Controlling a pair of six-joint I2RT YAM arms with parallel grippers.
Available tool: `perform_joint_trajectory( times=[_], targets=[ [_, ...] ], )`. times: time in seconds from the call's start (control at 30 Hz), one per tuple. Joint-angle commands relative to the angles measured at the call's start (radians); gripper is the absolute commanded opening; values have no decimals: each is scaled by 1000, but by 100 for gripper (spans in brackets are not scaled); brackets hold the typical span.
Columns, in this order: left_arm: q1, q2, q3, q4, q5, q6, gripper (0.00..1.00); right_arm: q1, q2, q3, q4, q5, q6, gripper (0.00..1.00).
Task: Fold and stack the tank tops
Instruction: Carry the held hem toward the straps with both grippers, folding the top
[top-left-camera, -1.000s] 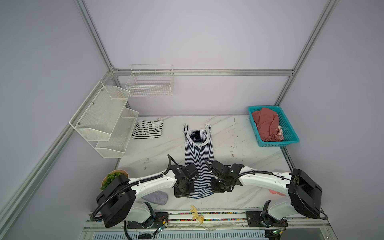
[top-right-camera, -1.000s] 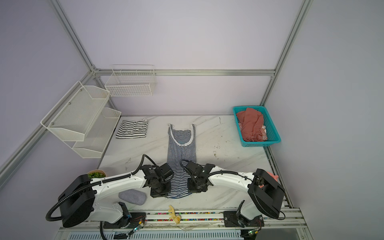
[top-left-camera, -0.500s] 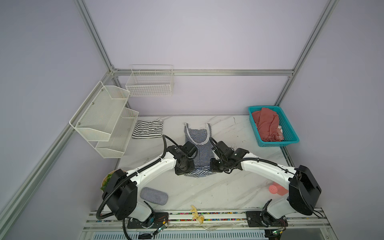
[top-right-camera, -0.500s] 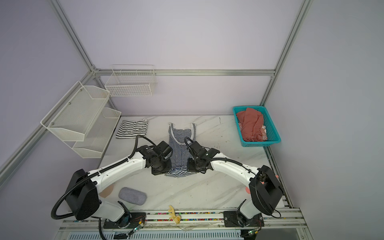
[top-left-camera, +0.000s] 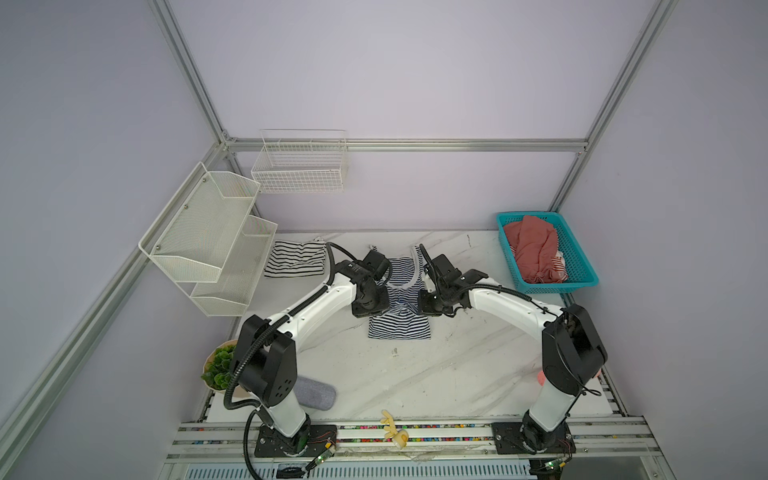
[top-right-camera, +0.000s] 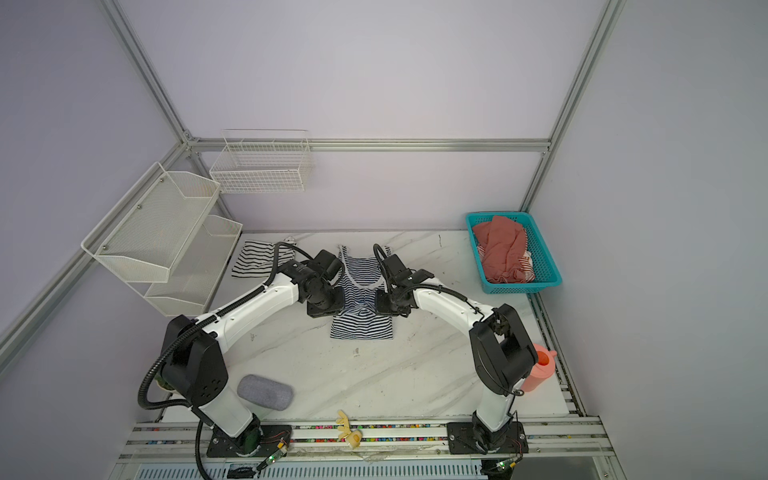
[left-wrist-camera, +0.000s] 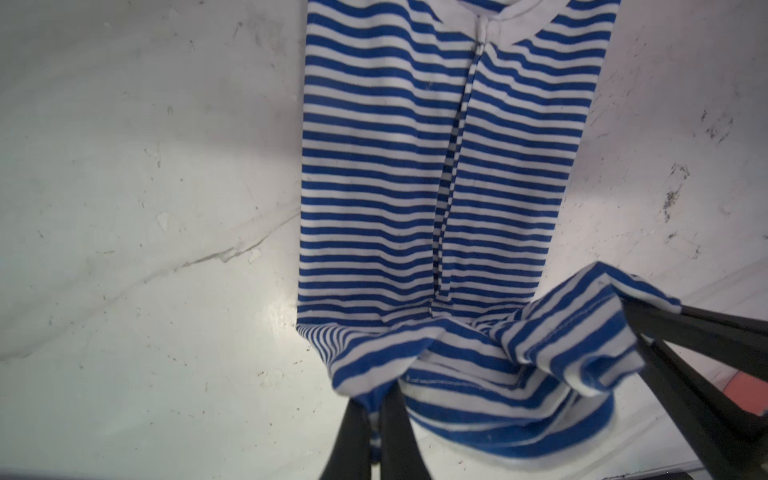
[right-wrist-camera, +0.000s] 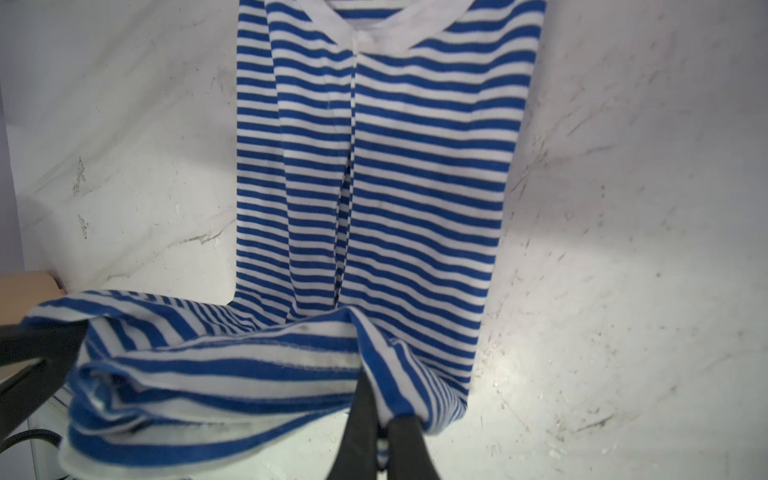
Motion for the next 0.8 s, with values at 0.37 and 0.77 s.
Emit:
perform_joint_trajectory(
  times=[0.37, 0.77],
  targets=[
    [110, 224, 286, -12, 64, 125, 4, -107, 228, 256, -61, -80, -138, 0],
    [172, 367, 339, 70, 87, 95, 5, -161, 395, 386, -34, -140, -168, 5]
  ],
)
